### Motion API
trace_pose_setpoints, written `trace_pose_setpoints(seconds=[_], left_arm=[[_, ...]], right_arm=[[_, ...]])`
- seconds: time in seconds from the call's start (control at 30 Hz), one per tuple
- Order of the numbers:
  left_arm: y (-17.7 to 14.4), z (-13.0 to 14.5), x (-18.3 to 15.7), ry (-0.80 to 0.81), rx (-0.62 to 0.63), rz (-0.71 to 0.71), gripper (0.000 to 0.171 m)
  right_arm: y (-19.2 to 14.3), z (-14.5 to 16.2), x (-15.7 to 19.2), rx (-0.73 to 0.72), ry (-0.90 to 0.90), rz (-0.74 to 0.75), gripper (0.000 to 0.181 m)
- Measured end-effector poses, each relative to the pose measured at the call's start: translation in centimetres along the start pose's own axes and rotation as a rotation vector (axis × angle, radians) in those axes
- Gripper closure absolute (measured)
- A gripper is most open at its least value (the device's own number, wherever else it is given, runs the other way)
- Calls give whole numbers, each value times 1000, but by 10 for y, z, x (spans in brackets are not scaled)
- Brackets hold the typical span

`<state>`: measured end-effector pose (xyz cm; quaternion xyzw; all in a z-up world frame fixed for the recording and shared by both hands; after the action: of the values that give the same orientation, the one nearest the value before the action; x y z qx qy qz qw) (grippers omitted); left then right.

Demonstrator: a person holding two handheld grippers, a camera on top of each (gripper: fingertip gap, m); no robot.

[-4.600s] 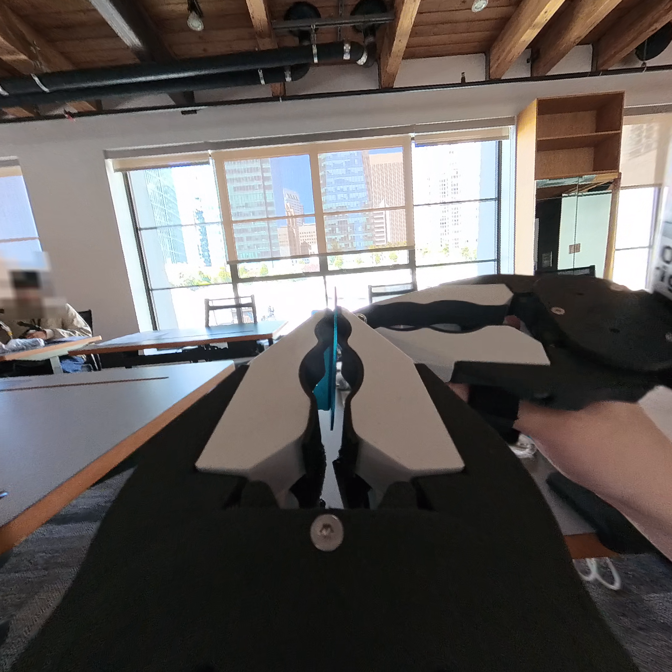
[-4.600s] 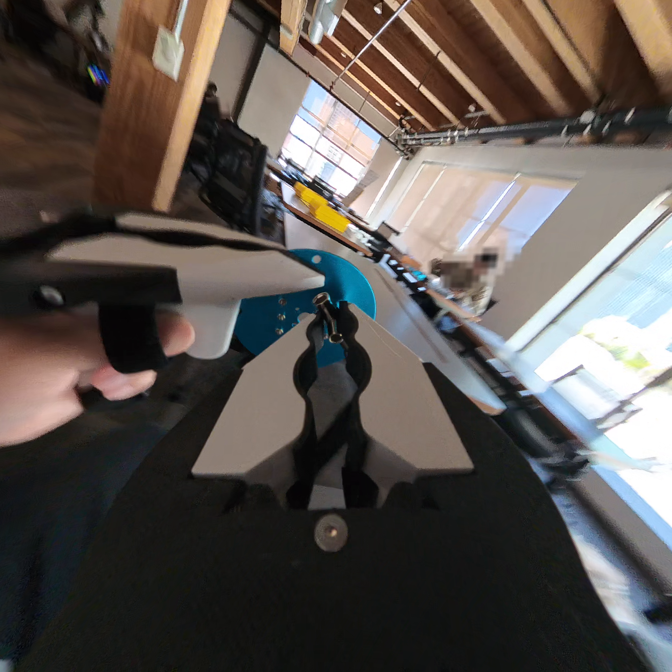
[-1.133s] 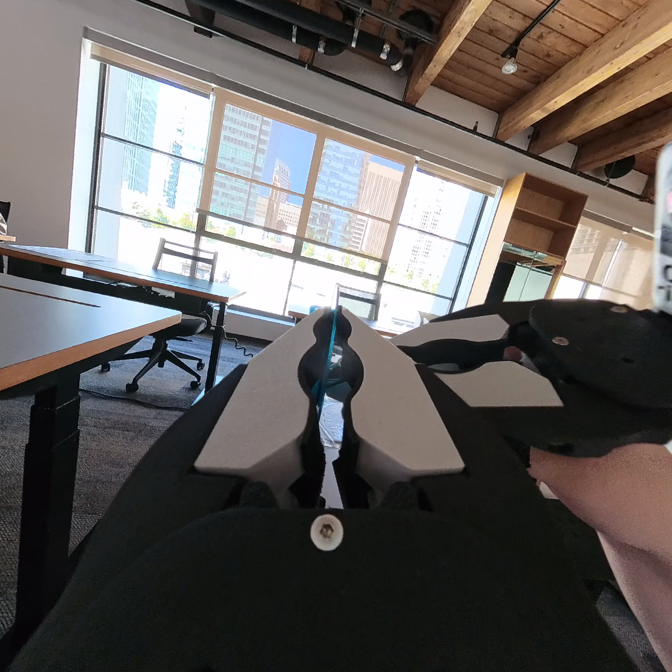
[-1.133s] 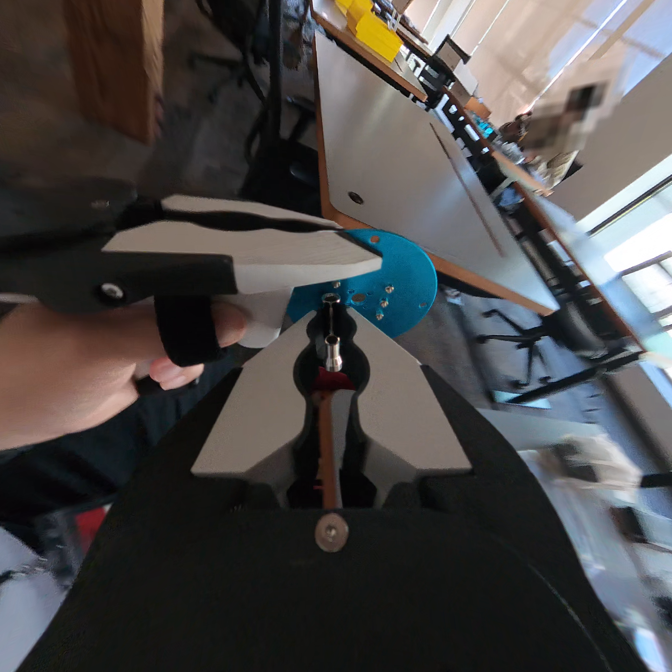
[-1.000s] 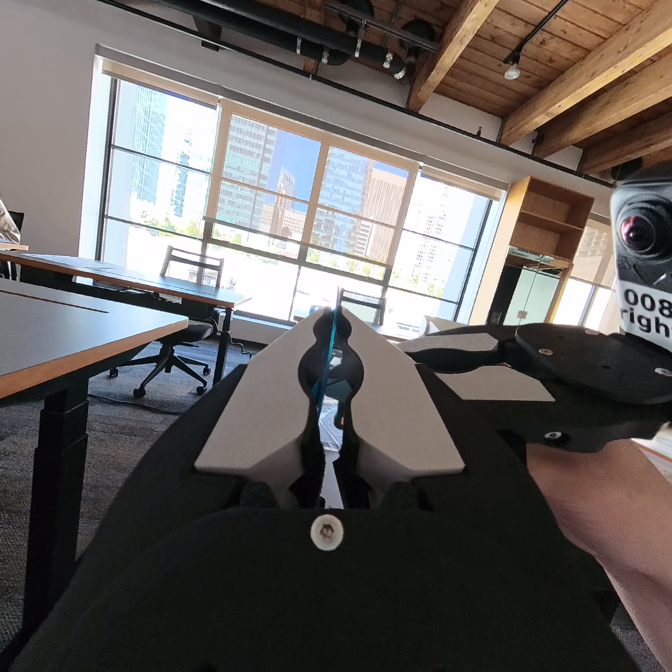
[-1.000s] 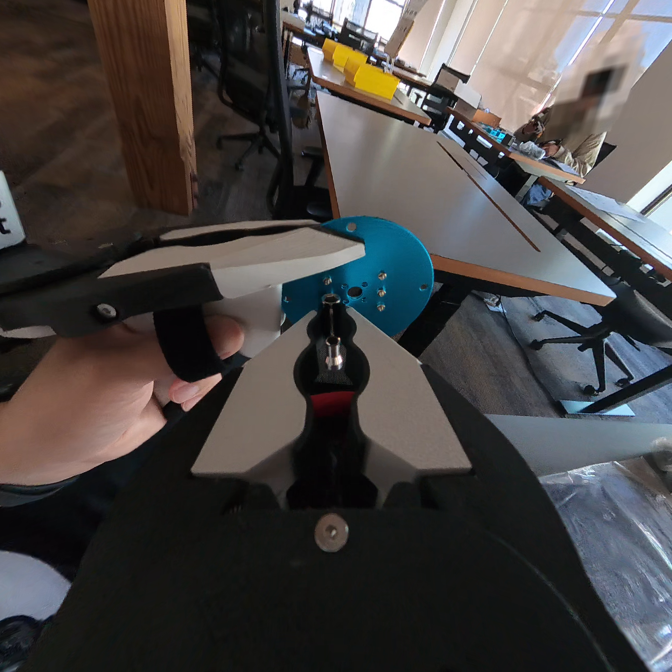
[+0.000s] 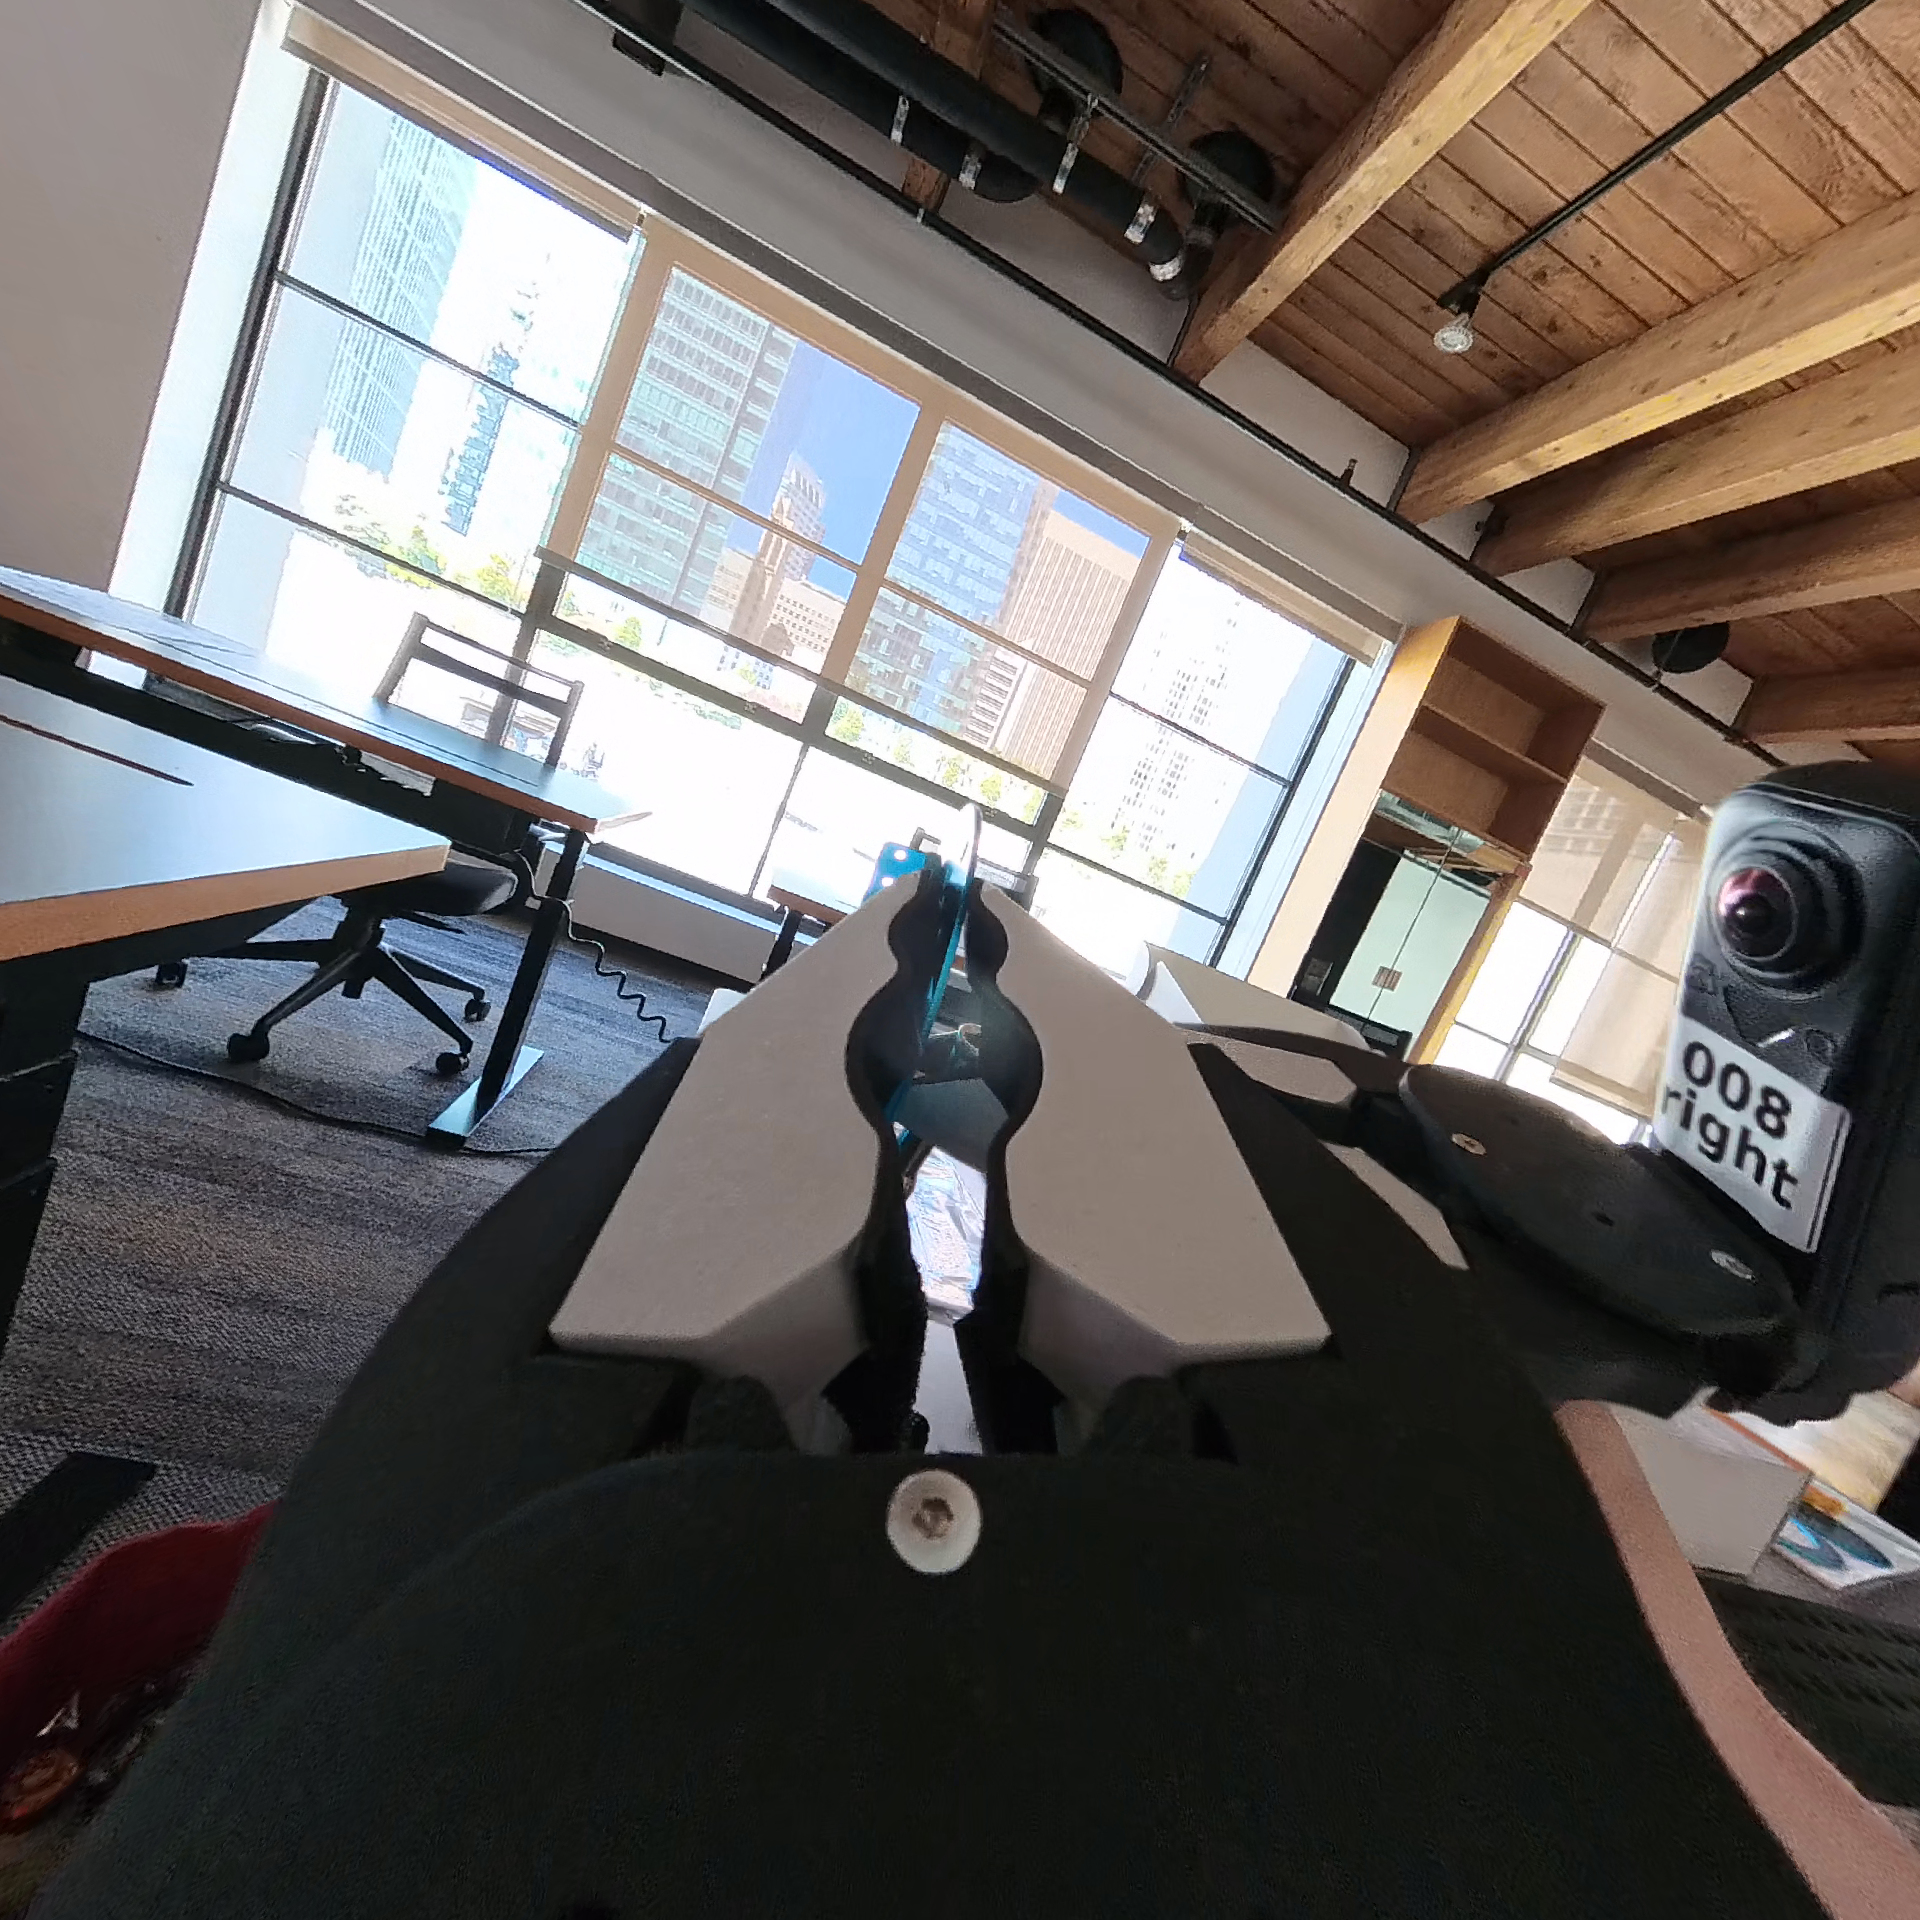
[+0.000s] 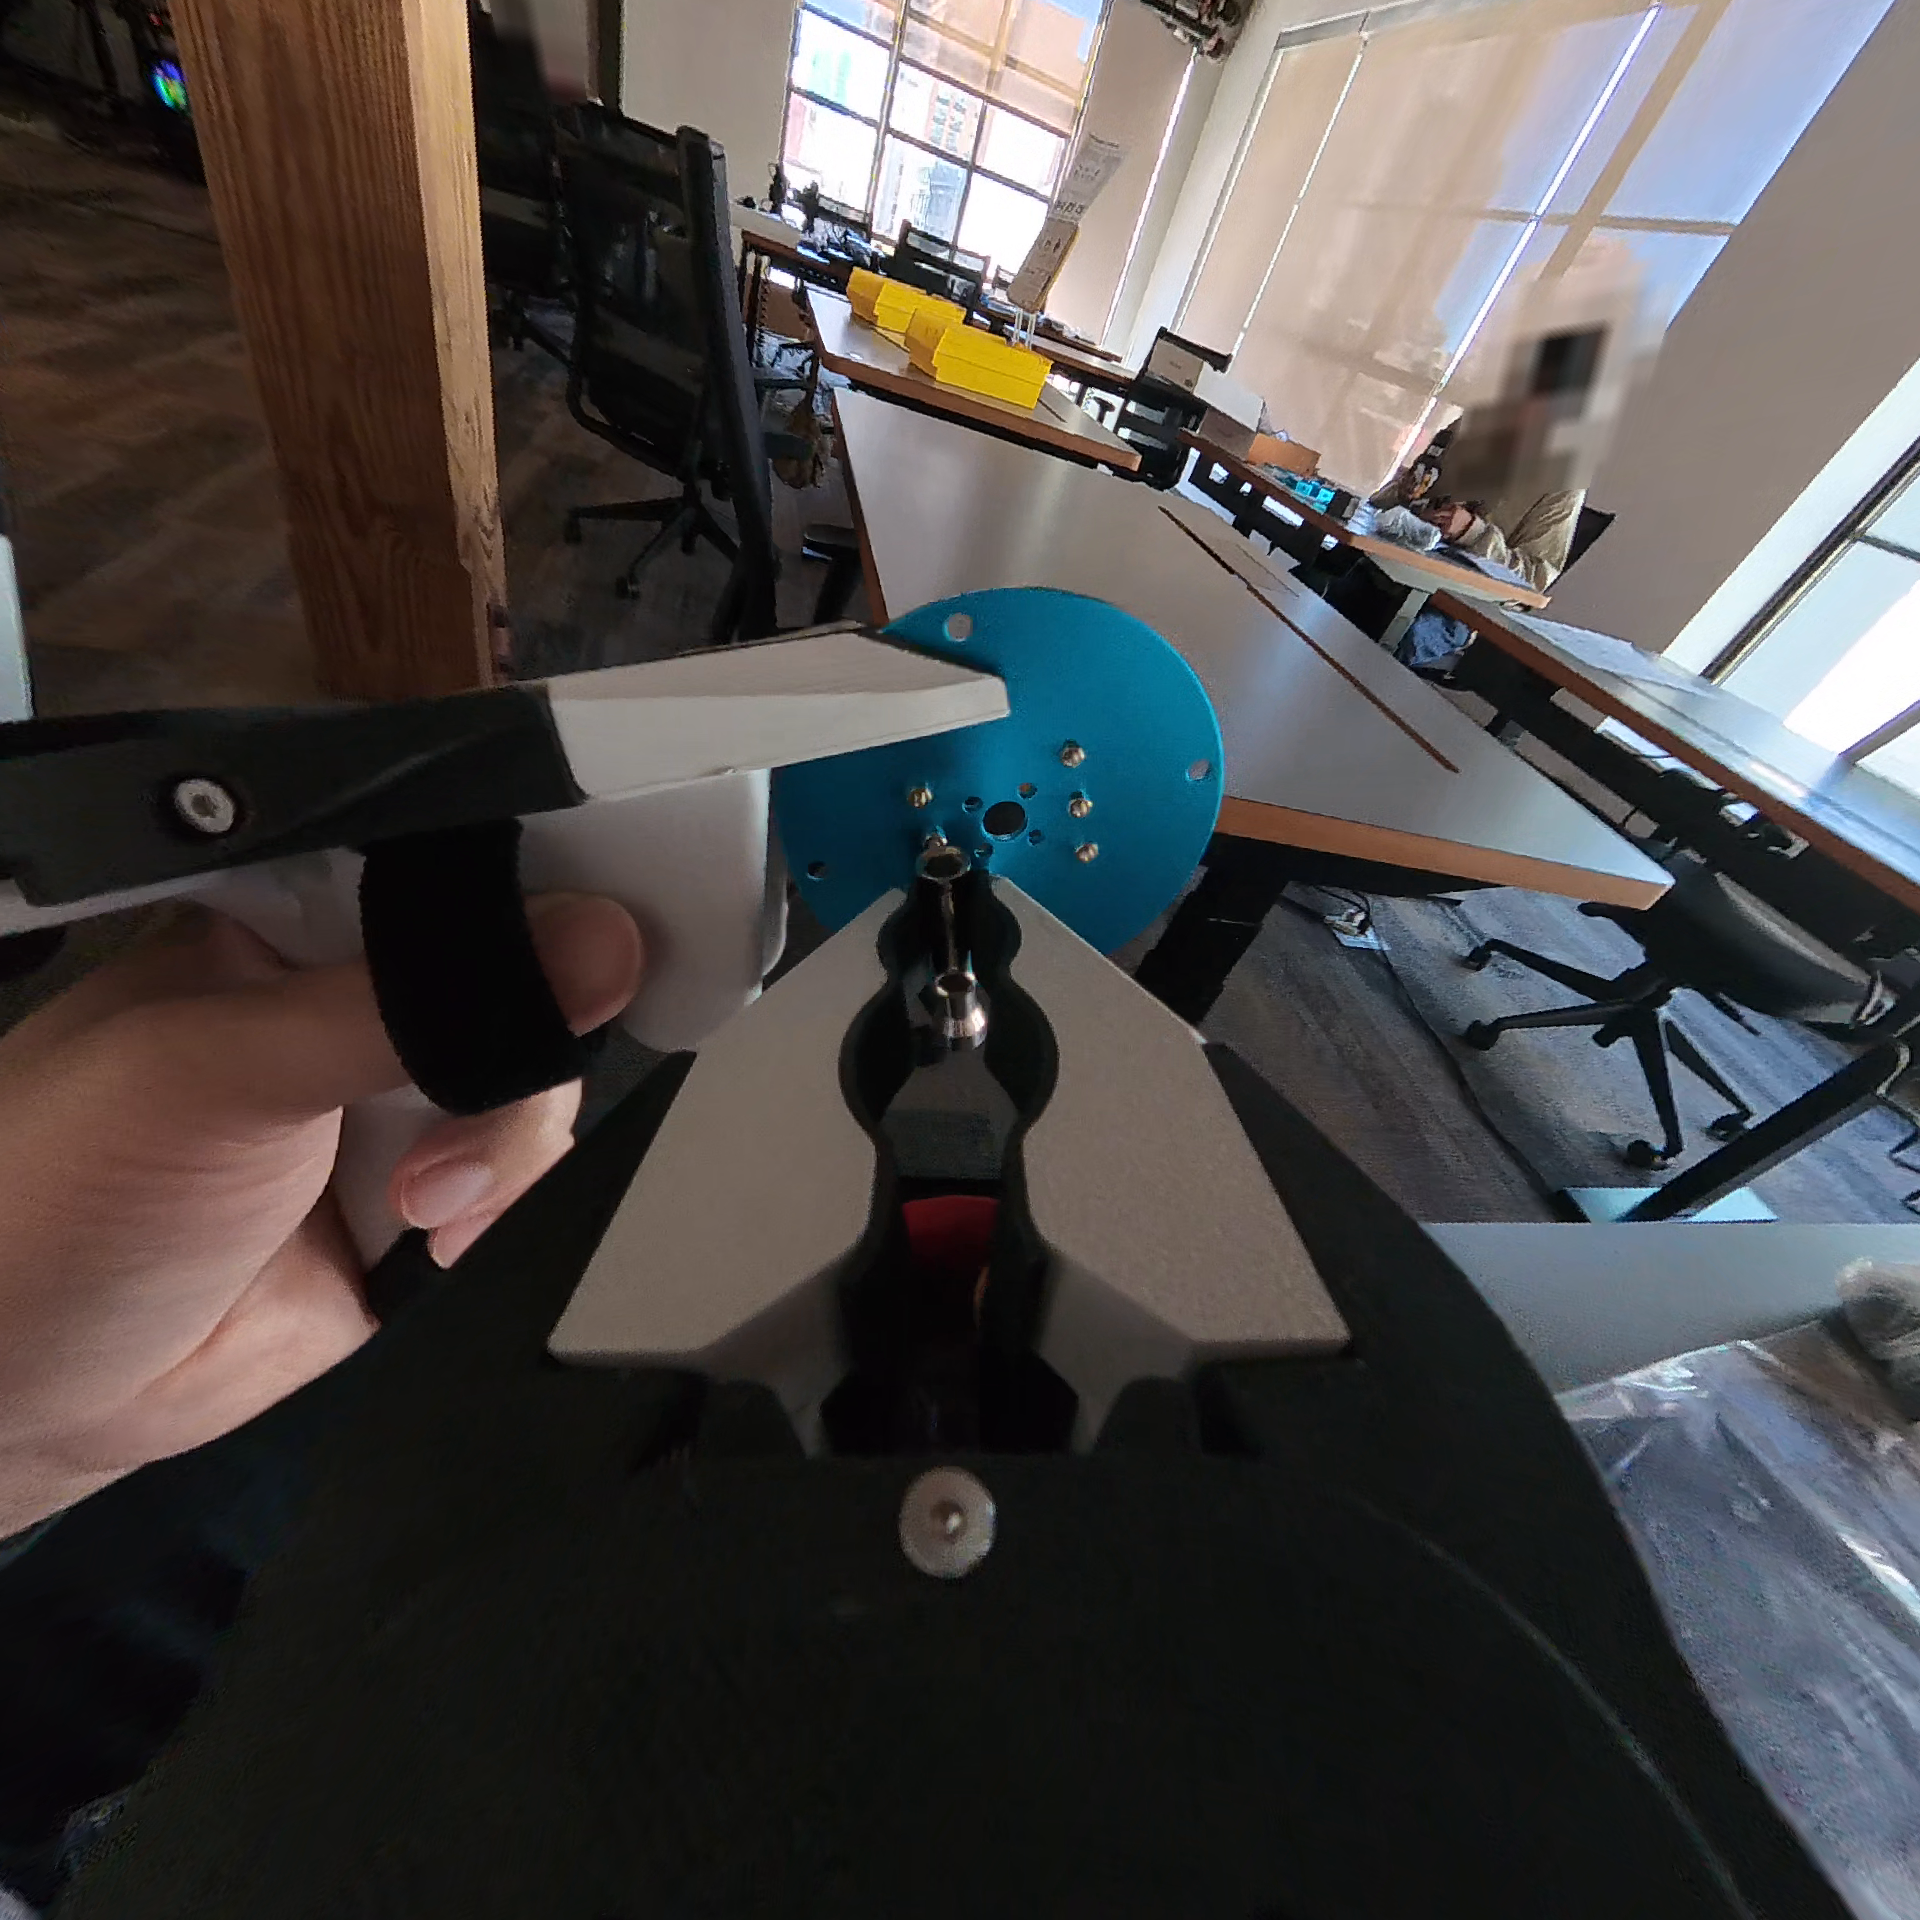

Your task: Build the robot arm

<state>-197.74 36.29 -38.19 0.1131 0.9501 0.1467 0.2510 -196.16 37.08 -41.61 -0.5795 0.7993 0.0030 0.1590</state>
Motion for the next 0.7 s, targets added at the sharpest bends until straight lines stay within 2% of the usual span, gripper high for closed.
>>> trace_pose_setpoints(seconds=[0.17,0.3,0.4,0.53,0.7], left_arm=[[0,-1,-1,84,-39,-13,170],[0,1,2,92,-45,-23,170],[-1,2,5,79,-48,-30,170],[-2,0,5,51,-57,-23,170],[-1,2,8,122,-66,-55,170]], right_arm=[[2,0,0,-94,224,-75,173],[5,3,-1,-179,402,-141,171],[7,5,1,-204,432,-172,171],[5,2,3,-167,248,-90,173],[10,6,4,-243,534,-230,171]])
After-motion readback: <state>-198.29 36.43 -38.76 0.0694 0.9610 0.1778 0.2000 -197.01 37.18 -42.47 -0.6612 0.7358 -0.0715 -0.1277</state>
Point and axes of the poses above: each gripper's, where its closed fingertips meet, y out along the fingers, z out of its underside, x = y × z across the jaws, the point moved 2 cm from there along -y, back along the fingers, and after that the axes turned 10 degrees about -z, right-handed, at the moved point
